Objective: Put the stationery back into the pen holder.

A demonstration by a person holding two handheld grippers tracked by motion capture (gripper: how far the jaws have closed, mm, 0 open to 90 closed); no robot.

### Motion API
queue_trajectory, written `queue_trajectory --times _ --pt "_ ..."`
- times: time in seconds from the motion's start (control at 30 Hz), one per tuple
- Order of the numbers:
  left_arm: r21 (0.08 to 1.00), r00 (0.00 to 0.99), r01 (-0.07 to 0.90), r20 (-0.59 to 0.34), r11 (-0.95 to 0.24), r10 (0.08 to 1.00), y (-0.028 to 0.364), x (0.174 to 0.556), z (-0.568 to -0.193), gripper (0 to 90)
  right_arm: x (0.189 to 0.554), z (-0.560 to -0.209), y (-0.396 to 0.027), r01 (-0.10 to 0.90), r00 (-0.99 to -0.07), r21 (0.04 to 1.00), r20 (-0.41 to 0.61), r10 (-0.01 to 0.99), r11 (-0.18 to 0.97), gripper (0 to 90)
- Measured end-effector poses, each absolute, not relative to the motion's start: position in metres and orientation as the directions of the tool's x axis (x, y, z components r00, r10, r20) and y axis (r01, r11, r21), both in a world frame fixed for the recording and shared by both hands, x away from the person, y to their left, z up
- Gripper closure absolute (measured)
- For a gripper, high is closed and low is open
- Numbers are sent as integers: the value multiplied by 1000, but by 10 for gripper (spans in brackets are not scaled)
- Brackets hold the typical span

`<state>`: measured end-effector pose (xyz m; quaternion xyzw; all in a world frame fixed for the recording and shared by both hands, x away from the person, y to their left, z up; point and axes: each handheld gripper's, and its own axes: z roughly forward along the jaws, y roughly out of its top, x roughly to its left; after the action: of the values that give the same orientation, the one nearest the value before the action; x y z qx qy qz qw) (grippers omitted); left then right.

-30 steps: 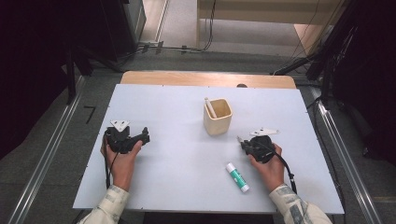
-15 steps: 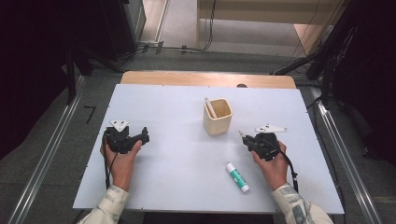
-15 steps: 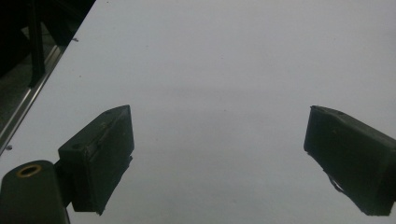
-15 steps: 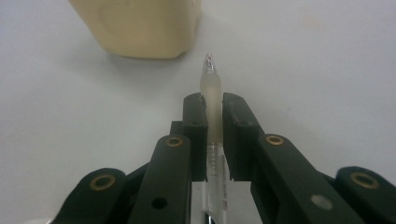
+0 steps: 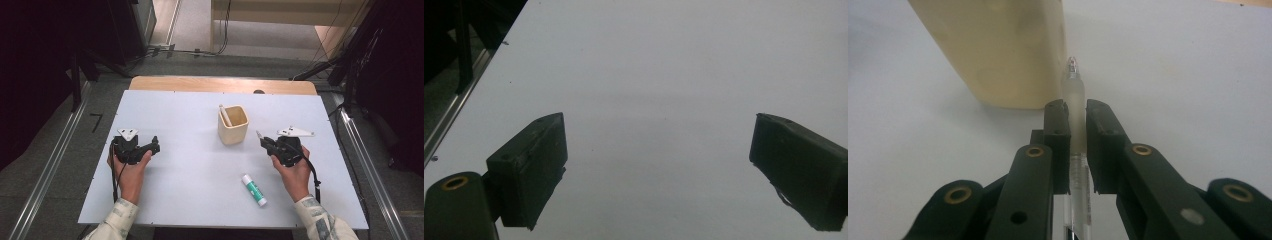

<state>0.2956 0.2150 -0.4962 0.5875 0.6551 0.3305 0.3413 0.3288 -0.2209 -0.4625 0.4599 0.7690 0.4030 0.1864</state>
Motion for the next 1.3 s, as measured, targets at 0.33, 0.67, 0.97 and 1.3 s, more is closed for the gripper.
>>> queue_trajectory --times 0.33,0.67,0.97,1.3 --pt "832 -76 547 -58 90 995 215 296 -496 94 332 -448 -217 530 -516 814 86 852 239 786" --pt "831 -78 549 -55 89 995 214 297 -497 94 342 -425 -211 494 -522 845 98 847 206 786" --pt "831 -80 548 -57 92 995 215 297 -497 94 355 -416 -200 502 -526 838 101 844 213 786" --pt "831 -82 547 -61 96 995 215 297 -497 94 364 -409 -188 490 -534 844 92 840 219 786"
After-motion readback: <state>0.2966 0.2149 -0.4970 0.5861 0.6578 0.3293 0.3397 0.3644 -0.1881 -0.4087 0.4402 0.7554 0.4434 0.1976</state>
